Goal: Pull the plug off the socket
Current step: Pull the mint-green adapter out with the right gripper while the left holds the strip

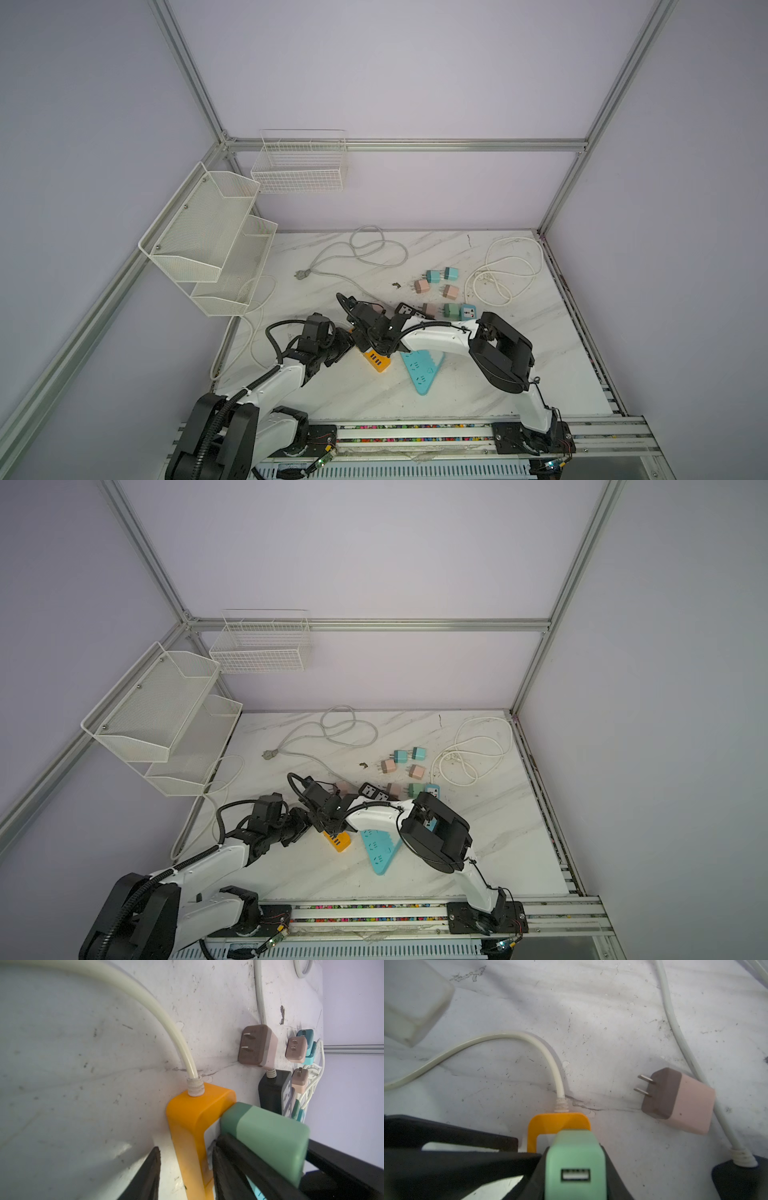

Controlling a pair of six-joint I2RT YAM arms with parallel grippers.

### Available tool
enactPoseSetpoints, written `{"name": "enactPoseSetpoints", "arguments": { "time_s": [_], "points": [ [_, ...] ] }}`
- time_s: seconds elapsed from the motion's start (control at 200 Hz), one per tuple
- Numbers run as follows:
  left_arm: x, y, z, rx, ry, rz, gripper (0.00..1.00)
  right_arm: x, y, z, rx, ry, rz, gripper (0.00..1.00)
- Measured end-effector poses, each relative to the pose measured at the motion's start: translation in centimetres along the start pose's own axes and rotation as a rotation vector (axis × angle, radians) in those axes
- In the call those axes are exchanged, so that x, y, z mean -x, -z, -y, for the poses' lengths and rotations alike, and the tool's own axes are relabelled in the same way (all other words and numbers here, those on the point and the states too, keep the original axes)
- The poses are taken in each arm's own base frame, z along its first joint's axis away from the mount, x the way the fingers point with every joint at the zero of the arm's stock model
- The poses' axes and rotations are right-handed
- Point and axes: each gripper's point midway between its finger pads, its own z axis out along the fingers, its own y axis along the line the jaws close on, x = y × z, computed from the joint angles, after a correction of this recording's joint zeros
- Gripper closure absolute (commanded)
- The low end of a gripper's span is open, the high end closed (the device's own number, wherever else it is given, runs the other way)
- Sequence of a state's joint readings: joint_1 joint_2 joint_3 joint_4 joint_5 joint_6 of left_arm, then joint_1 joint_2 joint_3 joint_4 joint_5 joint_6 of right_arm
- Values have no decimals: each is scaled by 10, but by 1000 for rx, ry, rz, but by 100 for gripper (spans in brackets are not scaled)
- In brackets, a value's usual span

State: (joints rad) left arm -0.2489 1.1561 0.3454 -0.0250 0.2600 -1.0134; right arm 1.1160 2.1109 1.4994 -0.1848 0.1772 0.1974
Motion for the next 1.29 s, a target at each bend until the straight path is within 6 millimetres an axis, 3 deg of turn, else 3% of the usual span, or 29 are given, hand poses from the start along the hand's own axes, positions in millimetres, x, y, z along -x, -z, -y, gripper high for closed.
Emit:
{"name": "enactPoseSetpoints", "arguments": {
  "time_s": [0.295,0.895,1.095,1.295],
  "points": [
    [-1,-3,2,-21,0,-9,69,0,0,0,13,-6,7,78],
    [-4,0,-1,-51,7,11,71,1,1,4,11,-17,7,81],
    [-4,-1,-1,-53,10,12,73,-1,2,-2,8,-9,8,82],
    [-4,-2,1,-59,8,14,73,1,1,6,15,-34,1,82]
  ]
}}
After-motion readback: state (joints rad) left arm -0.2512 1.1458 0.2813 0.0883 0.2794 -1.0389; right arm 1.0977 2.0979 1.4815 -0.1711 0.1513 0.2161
